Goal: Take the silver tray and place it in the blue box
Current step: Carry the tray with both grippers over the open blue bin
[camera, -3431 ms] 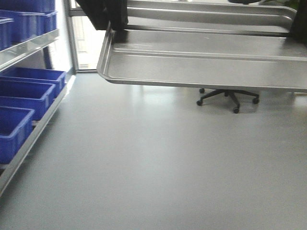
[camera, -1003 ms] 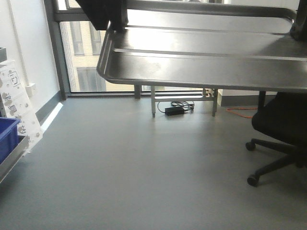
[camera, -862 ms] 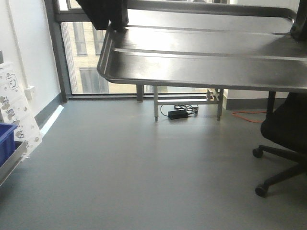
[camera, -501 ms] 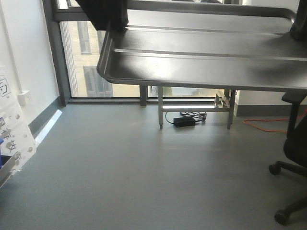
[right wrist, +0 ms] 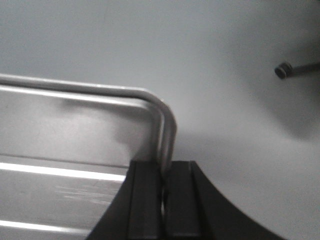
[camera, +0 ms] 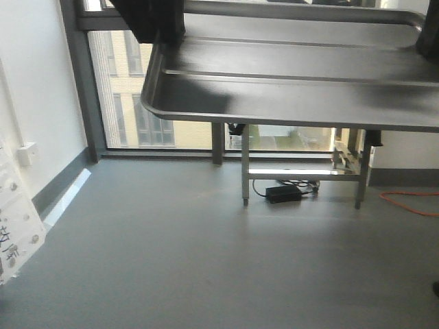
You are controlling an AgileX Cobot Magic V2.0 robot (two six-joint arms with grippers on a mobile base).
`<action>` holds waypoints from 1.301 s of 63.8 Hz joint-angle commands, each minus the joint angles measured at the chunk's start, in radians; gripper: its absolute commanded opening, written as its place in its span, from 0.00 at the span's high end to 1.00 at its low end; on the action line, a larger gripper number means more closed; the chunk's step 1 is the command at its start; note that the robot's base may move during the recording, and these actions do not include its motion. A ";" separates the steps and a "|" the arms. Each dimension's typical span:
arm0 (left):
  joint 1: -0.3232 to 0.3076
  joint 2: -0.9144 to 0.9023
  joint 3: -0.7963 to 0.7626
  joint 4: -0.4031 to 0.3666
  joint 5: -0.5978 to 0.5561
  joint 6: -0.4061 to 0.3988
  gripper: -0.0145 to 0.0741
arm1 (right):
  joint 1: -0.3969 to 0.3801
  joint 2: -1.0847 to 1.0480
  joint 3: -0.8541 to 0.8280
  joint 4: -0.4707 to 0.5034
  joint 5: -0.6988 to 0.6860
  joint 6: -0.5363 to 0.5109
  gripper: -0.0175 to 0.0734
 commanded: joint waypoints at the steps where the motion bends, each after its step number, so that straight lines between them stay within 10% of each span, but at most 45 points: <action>1: -0.007 -0.041 -0.037 0.011 -0.059 -0.001 0.83 | 0.002 -0.034 -0.037 0.009 -0.039 -0.018 0.75; 83: -0.007 -0.041 -0.037 0.011 -0.059 -0.001 0.83 | 0.002 -0.034 -0.037 0.009 -0.039 -0.018 0.75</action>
